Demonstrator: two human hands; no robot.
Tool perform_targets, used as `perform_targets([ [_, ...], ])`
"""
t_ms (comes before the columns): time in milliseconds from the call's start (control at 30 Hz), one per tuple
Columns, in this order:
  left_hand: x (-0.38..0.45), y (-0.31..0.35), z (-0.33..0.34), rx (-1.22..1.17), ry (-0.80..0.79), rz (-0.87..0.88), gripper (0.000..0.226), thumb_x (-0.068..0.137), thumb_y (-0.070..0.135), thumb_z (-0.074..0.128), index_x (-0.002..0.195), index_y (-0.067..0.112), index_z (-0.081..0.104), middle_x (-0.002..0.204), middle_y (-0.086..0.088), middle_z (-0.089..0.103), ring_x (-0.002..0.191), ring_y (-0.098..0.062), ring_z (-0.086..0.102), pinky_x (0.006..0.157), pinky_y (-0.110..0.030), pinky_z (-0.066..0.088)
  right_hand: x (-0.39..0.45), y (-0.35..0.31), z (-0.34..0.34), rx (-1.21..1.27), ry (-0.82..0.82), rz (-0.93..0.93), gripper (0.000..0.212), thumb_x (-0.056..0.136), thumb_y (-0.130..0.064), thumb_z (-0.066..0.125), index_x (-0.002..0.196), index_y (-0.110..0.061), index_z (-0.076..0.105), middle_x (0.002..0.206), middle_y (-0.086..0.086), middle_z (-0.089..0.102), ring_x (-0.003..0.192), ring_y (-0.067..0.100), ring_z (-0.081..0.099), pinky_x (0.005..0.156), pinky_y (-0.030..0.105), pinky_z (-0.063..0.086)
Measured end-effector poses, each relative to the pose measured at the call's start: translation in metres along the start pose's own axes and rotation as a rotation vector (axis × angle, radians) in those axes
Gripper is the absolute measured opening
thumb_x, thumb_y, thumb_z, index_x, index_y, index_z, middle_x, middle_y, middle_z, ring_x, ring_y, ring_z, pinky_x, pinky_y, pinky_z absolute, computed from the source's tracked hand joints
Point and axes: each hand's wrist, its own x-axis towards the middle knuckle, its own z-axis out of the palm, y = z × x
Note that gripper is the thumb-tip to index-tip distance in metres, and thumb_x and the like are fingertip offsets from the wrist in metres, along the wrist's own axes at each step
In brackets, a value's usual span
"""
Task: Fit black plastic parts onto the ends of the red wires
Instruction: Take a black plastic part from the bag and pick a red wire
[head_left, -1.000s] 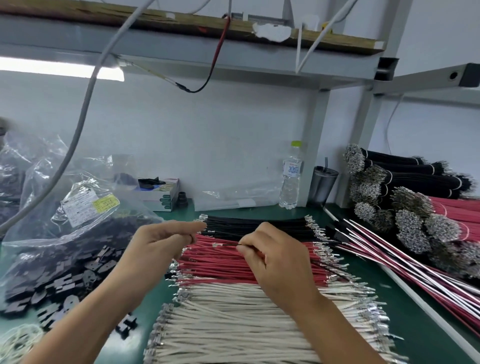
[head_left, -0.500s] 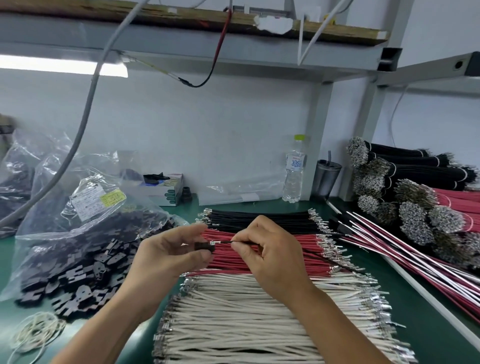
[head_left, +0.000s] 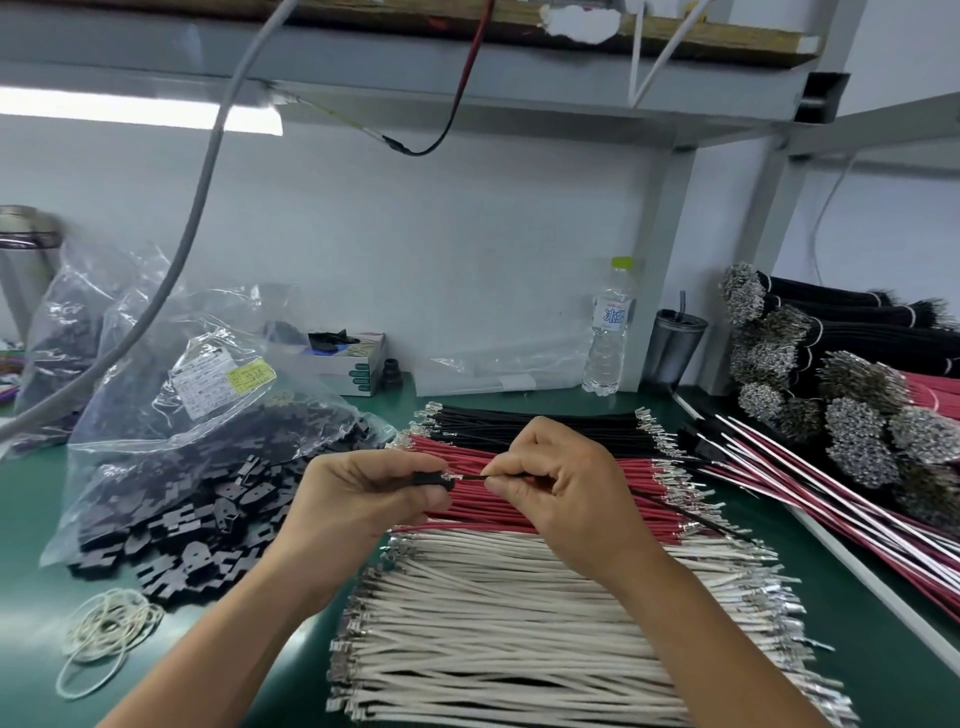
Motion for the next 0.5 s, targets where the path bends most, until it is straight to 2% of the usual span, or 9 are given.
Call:
perform_targets([
  [200,0.0012,0.0007,0.0006,-0.005,0.007,0.024,0.034,0.058,0.02,0.088,0.091,0.014,0.085,0.089,-0.018,0.079,0.077,-0.023,0.074,0.071,-0.024,0.061,0.004,0.0004,-0.0025,0.008,-0.031,0.028,0.008,0.085,-0.02,0.08,0.089,-0.027,0.081,0.081,-0.011,0.061,0.076,0.015,0.062,0.071,0.042,0.053],
  [333,0.0002,-0.0009,-0.0009,0.05,-0.015,0.035,0.027,0.063,0.013,0.087,0.09,0.016,0.085,0.09,-0.016,0.08,0.078,-0.023,0.073,0.075,-0.027,0.062,0.0029,0.0006,-0.0015,0.045,-0.068,0.051,0.01,0.084,-0.017,0.08,0.089,-0.026,0.081,0.082,-0.009,0.062,0.078,0.015,0.063,0.072,0.044,0.053],
  [500,0.0019,0.0001,-0.0014,0.037,-0.013,0.032,0.026,0.065,0.012,0.086,0.091,0.015,0.085,0.09,-0.016,0.079,0.077,-0.022,0.072,0.072,-0.026,0.062,0.0062,0.0014,-0.0034,0.062,-0.083,0.087,0.012,0.083,-0.016,0.081,0.088,-0.027,0.081,0.081,-0.01,0.062,0.078,0.014,0.063,0.076,0.044,0.053],
])
